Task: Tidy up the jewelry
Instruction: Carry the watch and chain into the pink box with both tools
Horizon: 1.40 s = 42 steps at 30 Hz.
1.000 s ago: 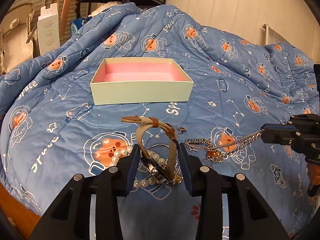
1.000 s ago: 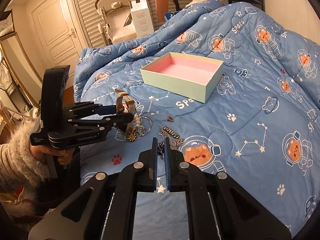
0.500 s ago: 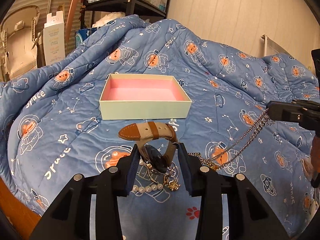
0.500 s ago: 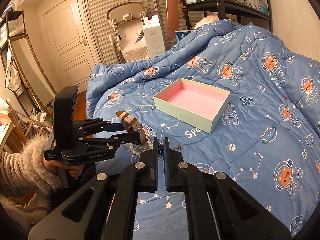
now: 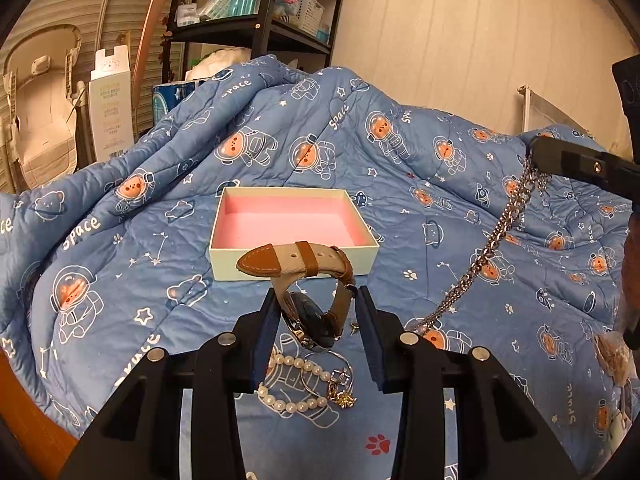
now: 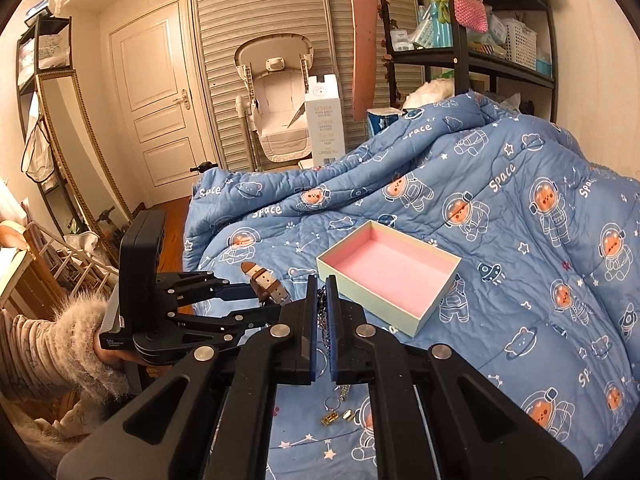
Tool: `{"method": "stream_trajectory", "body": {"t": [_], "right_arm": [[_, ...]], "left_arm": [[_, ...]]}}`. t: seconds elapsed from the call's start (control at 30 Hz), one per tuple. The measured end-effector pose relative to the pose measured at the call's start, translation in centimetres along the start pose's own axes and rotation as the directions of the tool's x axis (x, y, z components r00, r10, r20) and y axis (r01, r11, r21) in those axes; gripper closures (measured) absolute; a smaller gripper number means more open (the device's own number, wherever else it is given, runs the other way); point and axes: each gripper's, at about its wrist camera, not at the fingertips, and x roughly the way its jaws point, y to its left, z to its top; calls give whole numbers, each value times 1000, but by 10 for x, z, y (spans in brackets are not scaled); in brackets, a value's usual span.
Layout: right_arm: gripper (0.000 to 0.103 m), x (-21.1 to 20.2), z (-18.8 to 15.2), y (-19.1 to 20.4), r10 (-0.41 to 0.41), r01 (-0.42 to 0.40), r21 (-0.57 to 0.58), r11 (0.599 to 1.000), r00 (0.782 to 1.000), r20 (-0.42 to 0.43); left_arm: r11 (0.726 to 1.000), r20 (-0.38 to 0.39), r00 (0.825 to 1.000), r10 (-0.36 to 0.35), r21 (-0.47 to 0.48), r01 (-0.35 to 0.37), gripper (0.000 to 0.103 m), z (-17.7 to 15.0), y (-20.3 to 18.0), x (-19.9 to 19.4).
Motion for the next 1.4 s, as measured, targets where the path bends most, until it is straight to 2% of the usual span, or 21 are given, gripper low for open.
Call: {"method": "stream_trajectory", "body": {"t": [0.23, 0.47, 0.57, 0.7, 0.8, 1.03, 1.13, 1.27, 1.4], "right_arm": [[99, -1, 27, 3, 5, -4, -23, 1000, 1000, 29], [99, 2, 68, -8, -30, 34, -39, 999, 995, 96], [99, 10, 85, -19, -40, 44, -31, 999, 994, 105], [99, 34, 107, -33, -91, 95, -40, 995, 991, 101], [99, 55, 116, -48, -133, 135, -25, 991, 988, 84], [99, 105, 104, -88, -193, 193, 33, 981, 981, 1], [99, 126, 92, -96, -195, 197, 45, 979, 980, -44], [99, 149, 74, -106, -203, 209, 60, 976, 975, -90], [99, 175, 54, -117, -197, 210, 78, 974, 969, -152]], "left_arm": [[1000, 19, 1000, -8, 25, 7, 65, 22, 1, -4], [999, 34, 999, -13, 34, 11, 65, 50, 7, 3], [999, 36, 999, -8, 39, 7, 65, 63, 11, 13], [999, 8, 1000, -14, 32, 14, 65, 79, 19, 36], [999, -18, 1000, 10, 43, -9, 65, 89, 24, 58], [1000, -100, 995, 4, -17, -6, 65, 96, 45, 104], [1000, -129, 991, 18, -14, -20, 65, 94, 49, 119], [998, -177, 984, -12, -62, 1, 65, 89, 59, 141], [997, -220, 975, -2, -70, -14, 65, 82, 66, 161]]}}
